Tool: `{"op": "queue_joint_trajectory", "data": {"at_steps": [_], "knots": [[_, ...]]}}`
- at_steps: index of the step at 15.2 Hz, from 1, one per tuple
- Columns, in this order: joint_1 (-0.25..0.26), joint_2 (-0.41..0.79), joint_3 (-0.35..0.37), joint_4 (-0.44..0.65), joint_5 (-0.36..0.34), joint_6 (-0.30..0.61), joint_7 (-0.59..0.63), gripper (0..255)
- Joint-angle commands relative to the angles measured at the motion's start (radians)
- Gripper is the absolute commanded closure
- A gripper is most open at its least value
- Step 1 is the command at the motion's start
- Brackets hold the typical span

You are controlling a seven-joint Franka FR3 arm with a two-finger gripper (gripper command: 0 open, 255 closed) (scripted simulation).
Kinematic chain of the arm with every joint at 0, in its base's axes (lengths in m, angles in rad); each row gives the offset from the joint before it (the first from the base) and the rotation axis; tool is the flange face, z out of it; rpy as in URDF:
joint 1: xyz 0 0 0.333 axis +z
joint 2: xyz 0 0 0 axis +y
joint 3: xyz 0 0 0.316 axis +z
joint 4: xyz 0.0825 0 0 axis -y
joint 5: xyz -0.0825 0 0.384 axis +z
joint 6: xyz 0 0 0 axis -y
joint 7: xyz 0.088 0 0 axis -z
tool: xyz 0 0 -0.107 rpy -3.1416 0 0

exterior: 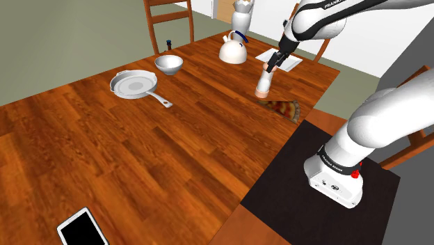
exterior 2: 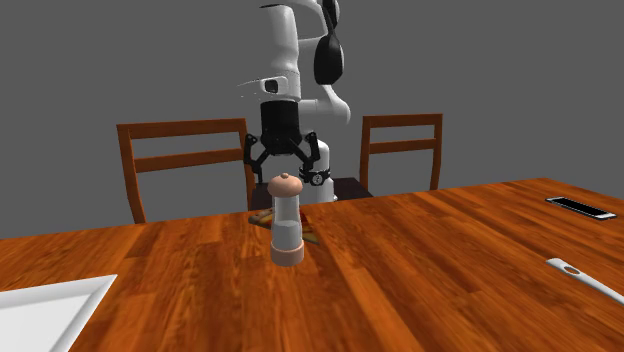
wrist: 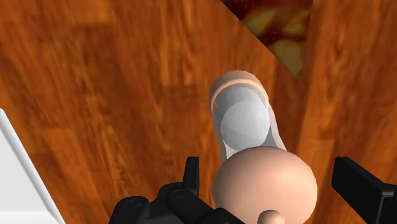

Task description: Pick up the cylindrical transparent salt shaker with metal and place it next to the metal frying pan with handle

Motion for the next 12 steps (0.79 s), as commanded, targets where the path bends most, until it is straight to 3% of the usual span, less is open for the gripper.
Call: {"op": "queue_joint_trajectory", "data": {"at_steps": [1, 12], "knots": [[0.0, 0.0, 0.0, 0.0, 0.0, 0.0, 0.0, 255], [-0.003, -0.017, 0.005, 0.015, -0.004, -0.032, 0.005, 255]]}}
